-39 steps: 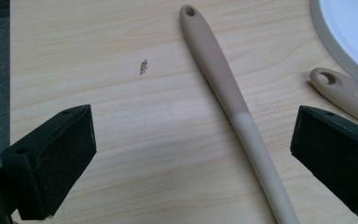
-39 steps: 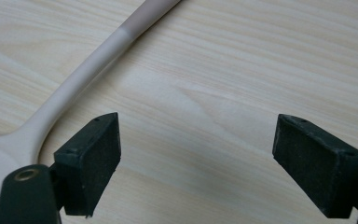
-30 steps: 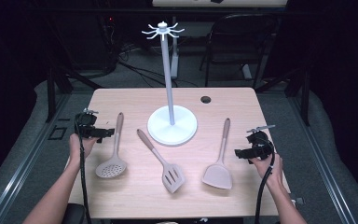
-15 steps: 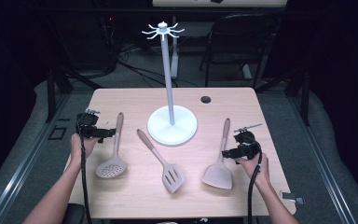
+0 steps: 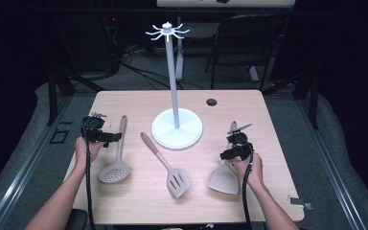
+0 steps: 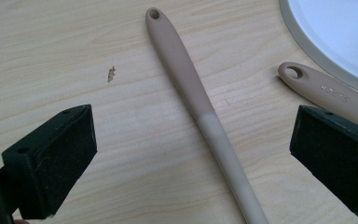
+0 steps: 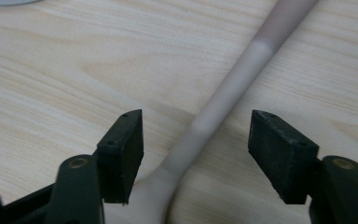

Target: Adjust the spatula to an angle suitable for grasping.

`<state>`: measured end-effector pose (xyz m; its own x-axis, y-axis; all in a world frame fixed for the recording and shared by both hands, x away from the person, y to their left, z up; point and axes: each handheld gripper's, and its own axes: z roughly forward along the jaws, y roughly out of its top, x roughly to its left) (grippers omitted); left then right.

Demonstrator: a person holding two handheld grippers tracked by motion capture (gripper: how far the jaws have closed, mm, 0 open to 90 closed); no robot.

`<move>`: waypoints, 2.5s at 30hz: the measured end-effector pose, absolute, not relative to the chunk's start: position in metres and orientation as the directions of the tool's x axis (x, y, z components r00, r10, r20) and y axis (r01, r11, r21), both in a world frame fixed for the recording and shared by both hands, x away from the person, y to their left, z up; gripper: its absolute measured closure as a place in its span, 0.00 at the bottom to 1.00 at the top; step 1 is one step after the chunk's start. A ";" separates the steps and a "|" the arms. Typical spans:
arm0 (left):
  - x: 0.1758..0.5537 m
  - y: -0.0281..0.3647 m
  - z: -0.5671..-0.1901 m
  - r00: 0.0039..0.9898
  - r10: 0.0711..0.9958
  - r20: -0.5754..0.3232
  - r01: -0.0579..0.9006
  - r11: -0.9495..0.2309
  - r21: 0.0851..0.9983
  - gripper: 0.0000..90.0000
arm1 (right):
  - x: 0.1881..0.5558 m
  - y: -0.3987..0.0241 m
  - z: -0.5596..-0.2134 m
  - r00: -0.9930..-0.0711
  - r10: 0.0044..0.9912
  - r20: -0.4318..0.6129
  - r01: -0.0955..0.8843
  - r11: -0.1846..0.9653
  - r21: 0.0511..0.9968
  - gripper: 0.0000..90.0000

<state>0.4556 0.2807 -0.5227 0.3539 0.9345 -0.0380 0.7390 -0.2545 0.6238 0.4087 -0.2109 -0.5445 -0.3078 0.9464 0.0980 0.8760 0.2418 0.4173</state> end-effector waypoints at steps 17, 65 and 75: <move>0.453 0.284 -0.524 0.360 0.931 -0.057 0.746 -0.251 0.617 0.01 | 0.407 -0.213 -0.552 -0.326 0.937 0.126 0.880 0.252 0.402 0.64; 0.447 0.268 -0.516 0.414 0.909 -0.043 0.715 -0.296 0.634 0.01 | 0.404 -0.219 -0.542 -0.384 0.917 0.110 0.888 0.334 0.316 0.81; 0.447 0.266 -0.516 0.427 0.903 -0.044 0.716 -0.308 0.626 0.01 | 0.409 -0.215 -0.546 -0.372 0.924 0.093 0.892 0.328 0.310 0.83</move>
